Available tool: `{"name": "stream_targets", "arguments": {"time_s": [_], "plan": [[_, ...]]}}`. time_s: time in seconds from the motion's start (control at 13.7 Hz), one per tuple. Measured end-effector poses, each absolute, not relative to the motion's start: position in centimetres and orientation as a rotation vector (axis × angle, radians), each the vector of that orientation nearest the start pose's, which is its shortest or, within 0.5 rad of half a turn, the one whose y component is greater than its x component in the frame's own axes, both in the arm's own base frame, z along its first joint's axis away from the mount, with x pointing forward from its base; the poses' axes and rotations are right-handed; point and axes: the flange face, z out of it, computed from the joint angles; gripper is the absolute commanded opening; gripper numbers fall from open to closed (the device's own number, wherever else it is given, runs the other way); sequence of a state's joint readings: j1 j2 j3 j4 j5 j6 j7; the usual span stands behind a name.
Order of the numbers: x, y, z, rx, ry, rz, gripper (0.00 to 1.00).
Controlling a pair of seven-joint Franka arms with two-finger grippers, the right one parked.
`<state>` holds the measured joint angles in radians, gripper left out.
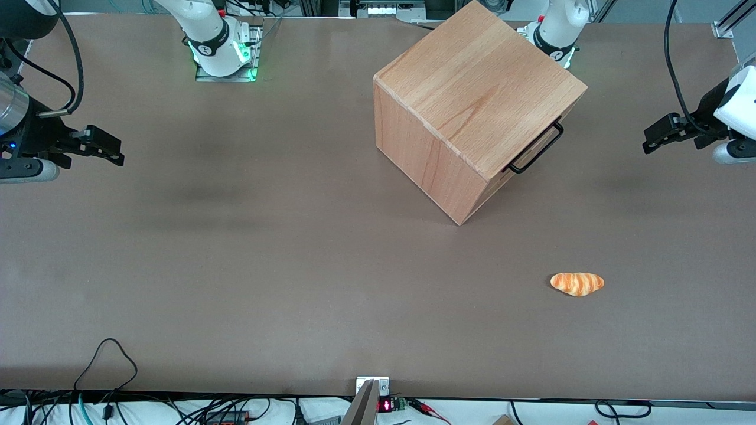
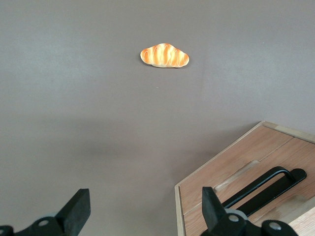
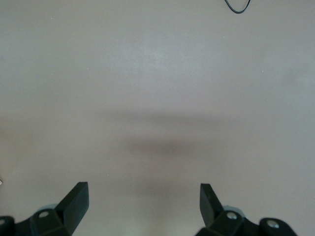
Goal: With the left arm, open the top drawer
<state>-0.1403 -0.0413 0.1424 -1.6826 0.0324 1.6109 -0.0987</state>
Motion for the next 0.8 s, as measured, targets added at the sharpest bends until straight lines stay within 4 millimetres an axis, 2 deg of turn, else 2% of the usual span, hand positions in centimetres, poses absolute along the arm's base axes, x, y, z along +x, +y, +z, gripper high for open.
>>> {"name": "stream_targets", "arguments": {"time_s": [0.51, 0.8], "plan": [[54.3, 0.6, 59.7, -3.109, -0.149, 0.047, 1.00], [54.7, 0.3, 58.8, -3.116, -0.145, 0.072, 1.00]]}}
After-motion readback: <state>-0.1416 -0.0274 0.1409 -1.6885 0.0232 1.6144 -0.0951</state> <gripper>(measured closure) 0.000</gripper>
